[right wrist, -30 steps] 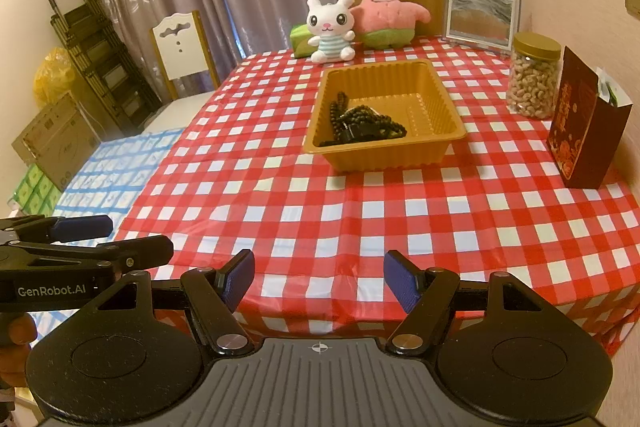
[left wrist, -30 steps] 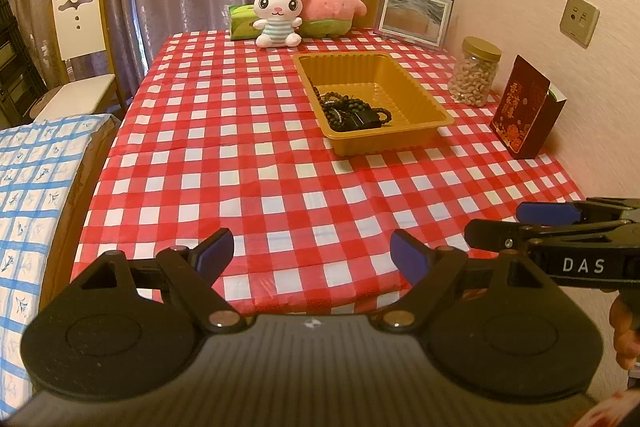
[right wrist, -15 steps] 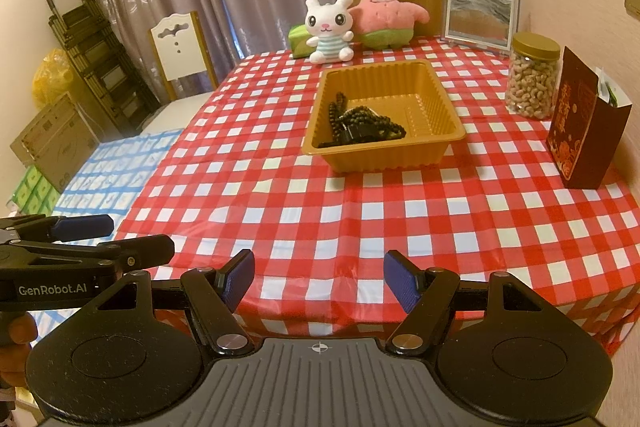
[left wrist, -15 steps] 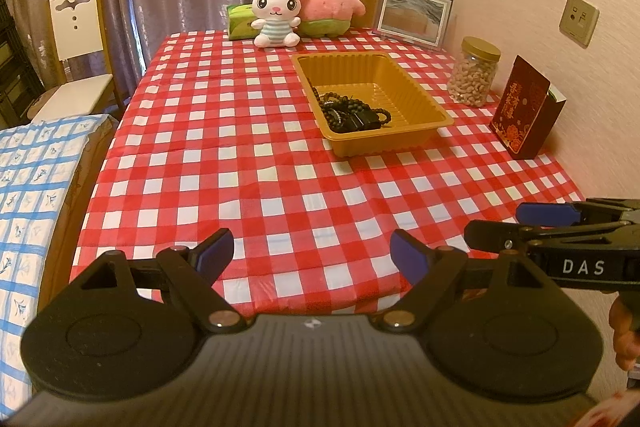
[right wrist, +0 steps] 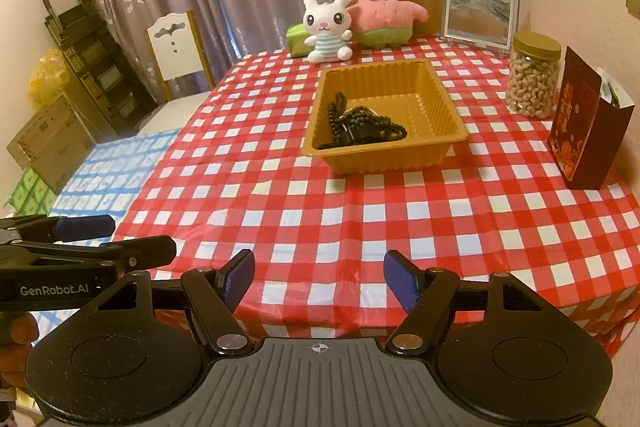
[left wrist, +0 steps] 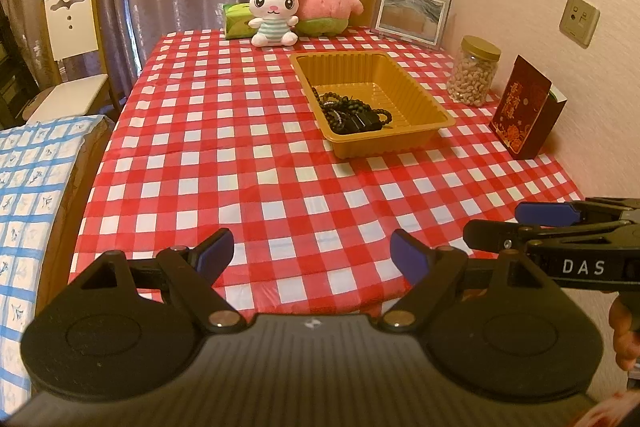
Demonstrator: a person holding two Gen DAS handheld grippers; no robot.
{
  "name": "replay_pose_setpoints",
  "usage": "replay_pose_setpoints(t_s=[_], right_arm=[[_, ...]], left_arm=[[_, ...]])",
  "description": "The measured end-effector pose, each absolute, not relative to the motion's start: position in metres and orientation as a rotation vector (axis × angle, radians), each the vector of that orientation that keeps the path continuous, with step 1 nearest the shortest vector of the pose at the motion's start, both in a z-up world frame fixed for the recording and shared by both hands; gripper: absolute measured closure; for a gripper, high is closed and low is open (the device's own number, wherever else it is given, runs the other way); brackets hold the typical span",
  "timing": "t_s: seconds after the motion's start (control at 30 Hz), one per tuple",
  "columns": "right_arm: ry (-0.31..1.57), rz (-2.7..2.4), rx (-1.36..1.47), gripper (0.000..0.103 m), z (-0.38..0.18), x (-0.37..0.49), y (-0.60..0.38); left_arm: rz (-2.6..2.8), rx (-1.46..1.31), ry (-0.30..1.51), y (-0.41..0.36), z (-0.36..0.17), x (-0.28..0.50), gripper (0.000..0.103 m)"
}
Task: Organize jewelry
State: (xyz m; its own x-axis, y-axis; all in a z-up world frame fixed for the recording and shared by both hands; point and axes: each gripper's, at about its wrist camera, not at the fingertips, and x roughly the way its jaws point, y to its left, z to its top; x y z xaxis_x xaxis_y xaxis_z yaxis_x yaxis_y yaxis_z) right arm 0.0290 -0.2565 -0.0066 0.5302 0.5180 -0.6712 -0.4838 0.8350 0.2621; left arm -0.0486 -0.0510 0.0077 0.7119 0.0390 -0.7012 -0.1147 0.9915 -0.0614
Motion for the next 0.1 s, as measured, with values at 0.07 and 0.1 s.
replay_pose_setpoints(t_s=[0.07,0.1], right_arm=[[0.817,0.593,0.046,0.032,-0.0066,0.0307,-0.2526],[0.817,0.594,0.046,0.032,-0.0067,0.0309,-0.2526]], left_arm=[[0.081,-0.102,0.775,-0.0529,0.0073,-0.0483,0.019],[0.082,-0.102,0.777,-0.0534,0.007,-0.0479,0.019]])
